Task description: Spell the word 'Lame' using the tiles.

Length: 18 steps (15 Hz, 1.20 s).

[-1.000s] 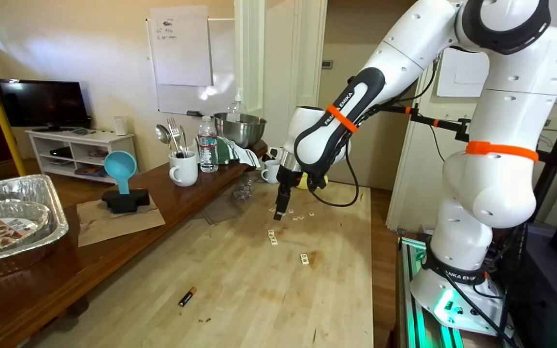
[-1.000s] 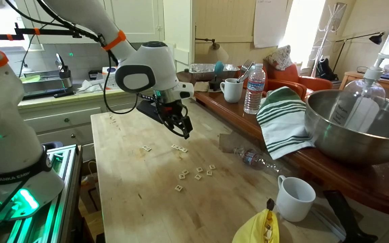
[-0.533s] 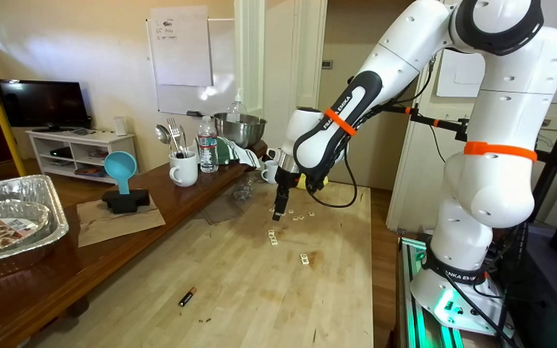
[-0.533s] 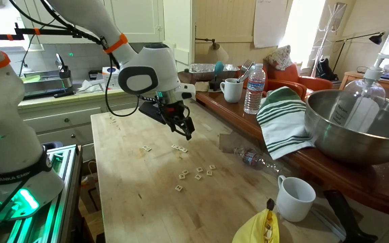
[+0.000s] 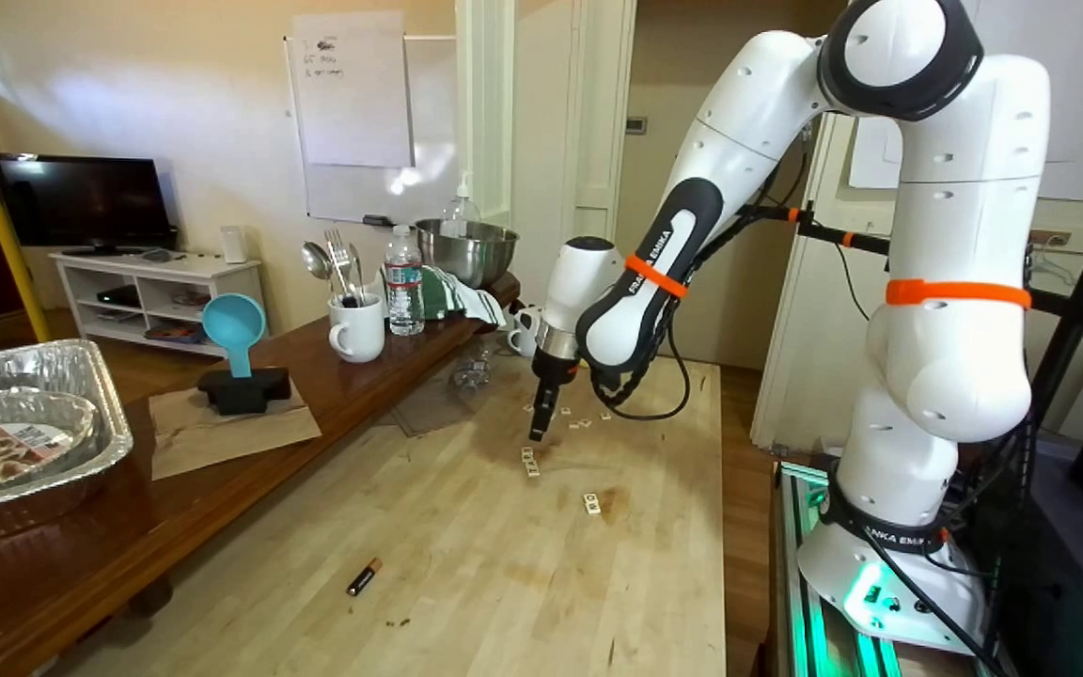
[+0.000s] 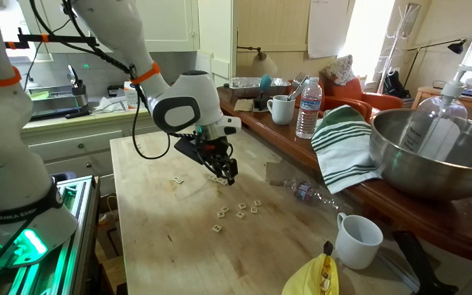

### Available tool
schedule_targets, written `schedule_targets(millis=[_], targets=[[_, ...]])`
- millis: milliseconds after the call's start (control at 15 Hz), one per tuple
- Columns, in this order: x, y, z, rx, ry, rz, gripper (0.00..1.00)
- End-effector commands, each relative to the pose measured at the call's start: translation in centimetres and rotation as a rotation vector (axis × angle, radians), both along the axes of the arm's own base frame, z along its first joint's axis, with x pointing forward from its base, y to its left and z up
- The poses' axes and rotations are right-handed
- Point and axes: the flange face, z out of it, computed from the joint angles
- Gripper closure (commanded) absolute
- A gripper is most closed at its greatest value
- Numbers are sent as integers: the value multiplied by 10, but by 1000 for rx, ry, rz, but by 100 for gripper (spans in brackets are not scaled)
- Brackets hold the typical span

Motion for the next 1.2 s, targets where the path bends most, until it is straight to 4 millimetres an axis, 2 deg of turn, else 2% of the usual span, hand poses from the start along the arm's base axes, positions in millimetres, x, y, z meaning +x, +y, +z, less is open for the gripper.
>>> schedule_targets(millis=[0,267,333,733,1133], targets=[[11,8,-11,9,-3,-21,66],[18,16,-18,12,6,-9,95],[20,17,-20,9,9,-5,100],[28,20,-29,11,17,-1,100],[24,27,-23,14,-1,20,100]])
